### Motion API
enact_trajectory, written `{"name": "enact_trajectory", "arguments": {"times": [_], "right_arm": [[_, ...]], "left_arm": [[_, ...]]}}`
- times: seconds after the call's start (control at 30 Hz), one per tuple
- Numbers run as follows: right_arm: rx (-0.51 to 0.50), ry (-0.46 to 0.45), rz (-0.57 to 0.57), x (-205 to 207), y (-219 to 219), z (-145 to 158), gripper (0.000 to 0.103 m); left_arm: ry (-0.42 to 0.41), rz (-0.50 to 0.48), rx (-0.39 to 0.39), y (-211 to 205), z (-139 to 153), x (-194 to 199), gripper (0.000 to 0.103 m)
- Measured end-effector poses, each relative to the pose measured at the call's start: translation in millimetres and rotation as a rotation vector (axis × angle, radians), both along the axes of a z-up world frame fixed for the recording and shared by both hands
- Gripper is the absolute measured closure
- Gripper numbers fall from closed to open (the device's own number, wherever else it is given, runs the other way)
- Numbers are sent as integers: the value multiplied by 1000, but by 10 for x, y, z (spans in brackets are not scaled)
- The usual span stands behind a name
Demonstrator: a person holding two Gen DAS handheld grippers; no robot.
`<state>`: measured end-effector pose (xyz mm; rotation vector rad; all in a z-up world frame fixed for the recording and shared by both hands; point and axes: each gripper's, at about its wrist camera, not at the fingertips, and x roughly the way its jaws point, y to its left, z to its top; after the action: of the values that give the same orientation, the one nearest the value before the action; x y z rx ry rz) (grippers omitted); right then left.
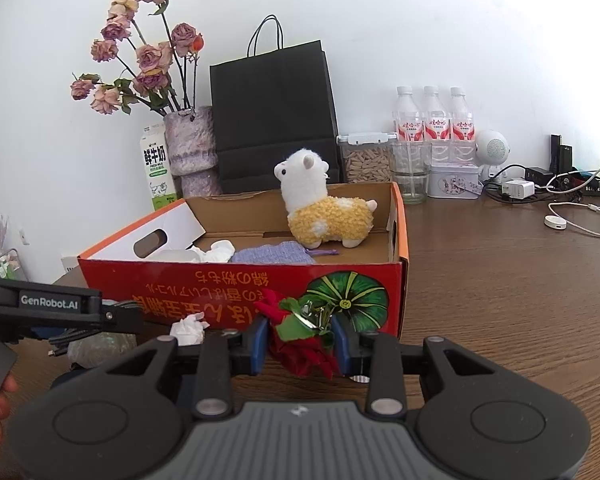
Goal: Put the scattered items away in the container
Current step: 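Lift and carry the flower and coiled cable in both tools over the box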
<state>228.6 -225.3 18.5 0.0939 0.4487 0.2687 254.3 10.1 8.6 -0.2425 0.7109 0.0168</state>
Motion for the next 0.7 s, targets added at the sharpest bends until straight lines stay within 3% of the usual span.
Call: {"name": "enact_trajectory", "arguments": {"times": [0.4,0.7], "right_arm": [[7,-17,5,-26,-1,10,71],[-19,-90,20,-145,50,52,71]], "left_arm": [[-129,10,26,21,157,-326,12],[-270,5,131,-38,311,-589,12]]}}
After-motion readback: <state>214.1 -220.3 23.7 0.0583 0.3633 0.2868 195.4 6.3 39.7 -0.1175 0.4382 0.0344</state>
